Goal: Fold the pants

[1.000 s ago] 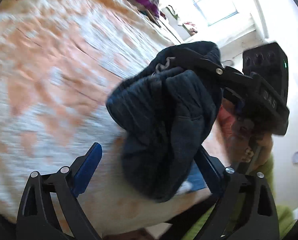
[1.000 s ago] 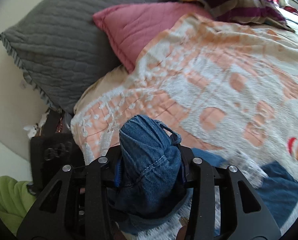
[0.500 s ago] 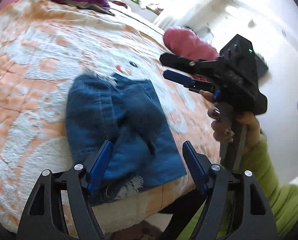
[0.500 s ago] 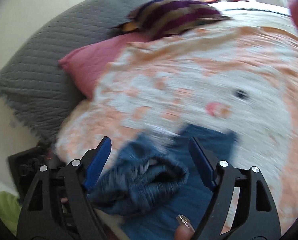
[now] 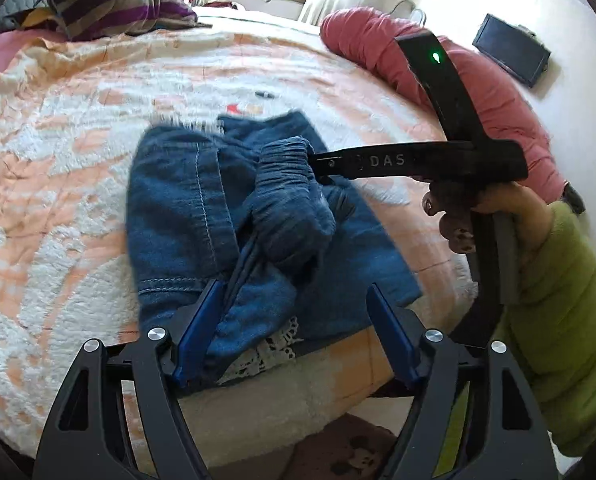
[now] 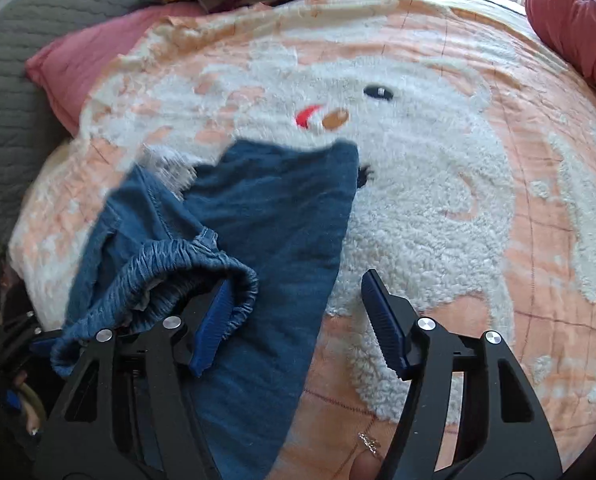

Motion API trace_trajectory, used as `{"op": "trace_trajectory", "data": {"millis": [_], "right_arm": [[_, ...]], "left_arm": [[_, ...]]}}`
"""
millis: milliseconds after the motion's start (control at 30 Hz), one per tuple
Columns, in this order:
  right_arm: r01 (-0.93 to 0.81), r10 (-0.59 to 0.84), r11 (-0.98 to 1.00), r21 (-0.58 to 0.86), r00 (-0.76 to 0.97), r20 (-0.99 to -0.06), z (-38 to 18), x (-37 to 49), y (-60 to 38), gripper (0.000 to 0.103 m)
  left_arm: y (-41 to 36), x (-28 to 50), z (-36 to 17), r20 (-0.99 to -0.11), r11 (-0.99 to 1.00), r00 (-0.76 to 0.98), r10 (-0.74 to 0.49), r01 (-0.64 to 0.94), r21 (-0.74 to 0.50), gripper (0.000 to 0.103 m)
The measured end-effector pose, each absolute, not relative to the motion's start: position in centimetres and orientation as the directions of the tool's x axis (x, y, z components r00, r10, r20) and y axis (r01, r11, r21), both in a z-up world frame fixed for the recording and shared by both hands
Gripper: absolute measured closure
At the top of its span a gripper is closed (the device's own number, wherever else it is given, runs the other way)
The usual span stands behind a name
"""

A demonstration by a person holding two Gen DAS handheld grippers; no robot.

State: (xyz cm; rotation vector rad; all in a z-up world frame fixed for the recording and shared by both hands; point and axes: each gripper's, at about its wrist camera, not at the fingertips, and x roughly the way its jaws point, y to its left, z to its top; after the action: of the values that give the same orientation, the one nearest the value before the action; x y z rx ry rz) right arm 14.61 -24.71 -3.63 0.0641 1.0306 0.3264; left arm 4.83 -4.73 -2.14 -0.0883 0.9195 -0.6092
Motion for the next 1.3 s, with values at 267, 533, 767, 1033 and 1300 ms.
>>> {"op": "trace_trajectory", "data": {"millis": [267,533,767,1033,1300], "right_arm": [[-0.414,0.425,0.882,0.226,0.489,-0.762,2.2,15.7,-21.2,0.048],[-0.548,0.378,0.817,0.182,0.269,-0.886,-1.3,19.5,-15.0,0.061],[-0.581,0.304,0.81,0.075,0.306,-0.902,-1.7,17.4,-13.2,0.099],[-0.543,0.172,0.838,-0.054,0.357,-0.918,-4.8,19.1,-11.9,0.099],[-0.474,0.229,0.881,0.001,0.423,-0.877,-2.6,19.3,-13.2,0.083]], "left_arm": [[-1.2,5.9,0.0,-0.716,0.879,0.521,-0.466,0.365,-0.307,0.073],[-4.3,4.3,-3.7,-0.783,0.866,0.435,-0.445,0.431,-0.252,0.093],[-4.1,4.6,-3.7,-0.772,0.859,0.434,-0.464,0.432,-0.274,0.092],[-3.4,4.9,-3.6,-0.766,0.859,0.434,-0.474,0.421,-0.293,0.092],[-3.2,4.7,-3.6,-0.768,0.859,0.431,-0.474,0.418,-0.296,0.092]]}}
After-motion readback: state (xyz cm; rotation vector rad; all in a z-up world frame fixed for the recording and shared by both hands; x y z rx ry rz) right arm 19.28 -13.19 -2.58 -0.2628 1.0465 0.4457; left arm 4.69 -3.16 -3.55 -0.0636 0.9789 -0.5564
